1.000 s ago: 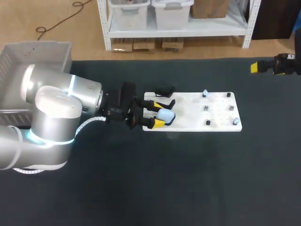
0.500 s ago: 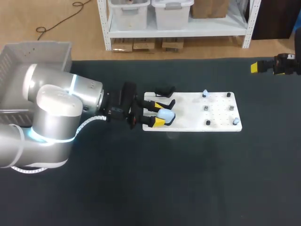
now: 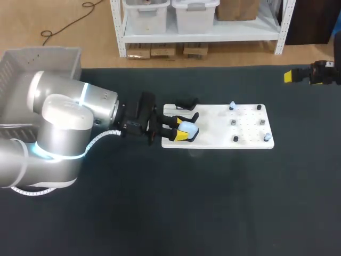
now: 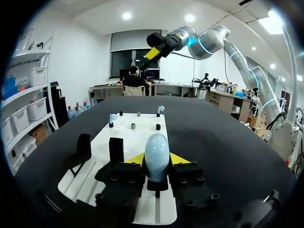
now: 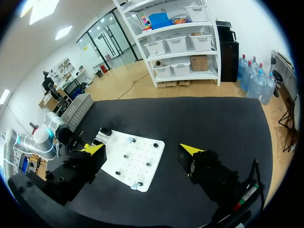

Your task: Pick up each earbud case from the left stands, insert the matching earbuds, close the lid, and place the case in the box.

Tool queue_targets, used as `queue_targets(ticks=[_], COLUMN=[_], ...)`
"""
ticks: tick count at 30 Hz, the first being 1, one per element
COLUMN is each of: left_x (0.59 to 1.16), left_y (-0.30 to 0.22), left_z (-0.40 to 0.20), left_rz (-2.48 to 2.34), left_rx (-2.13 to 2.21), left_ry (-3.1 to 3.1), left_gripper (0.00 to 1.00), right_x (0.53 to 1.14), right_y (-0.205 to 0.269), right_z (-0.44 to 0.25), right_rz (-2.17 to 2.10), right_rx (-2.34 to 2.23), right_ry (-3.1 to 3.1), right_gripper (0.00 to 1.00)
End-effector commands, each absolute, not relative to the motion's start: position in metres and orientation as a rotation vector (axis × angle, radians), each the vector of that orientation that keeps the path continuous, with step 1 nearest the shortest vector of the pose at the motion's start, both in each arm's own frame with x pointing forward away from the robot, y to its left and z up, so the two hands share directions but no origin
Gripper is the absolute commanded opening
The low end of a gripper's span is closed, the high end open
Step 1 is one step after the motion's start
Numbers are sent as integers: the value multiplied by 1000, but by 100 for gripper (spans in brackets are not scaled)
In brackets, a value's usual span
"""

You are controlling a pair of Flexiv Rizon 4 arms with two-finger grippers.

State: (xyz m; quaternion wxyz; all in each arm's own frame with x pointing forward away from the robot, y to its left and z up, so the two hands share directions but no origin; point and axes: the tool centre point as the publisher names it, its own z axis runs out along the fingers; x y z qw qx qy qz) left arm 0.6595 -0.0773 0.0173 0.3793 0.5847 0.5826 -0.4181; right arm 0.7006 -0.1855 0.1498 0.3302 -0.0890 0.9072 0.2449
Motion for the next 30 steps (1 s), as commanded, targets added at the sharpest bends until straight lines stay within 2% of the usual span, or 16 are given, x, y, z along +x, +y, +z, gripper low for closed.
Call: queue_targets(ticks=[1, 7, 20, 30], left_x=[659, 651, 640, 639], left_y=[-75, -68, -60, -60], left_z=[18, 27, 98, 114], left_rz=[-1072, -1093, -1171, -1193], left_rx=[1500, 1511, 1369, 1326], left_ry=[1481, 1455, 1264, 1241], left_gripper=[0, 0, 0, 0], right_x=[700, 700, 700, 700], right_y=[-186, -186, -186, -186], right_z=[150, 150, 150, 150], right_rz=[641, 641, 641, 641], right_rx=[-233, -233, -233, -233], right_ry=[2373, 2373, 2373, 2373], right_gripper=[100, 100, 100, 100])
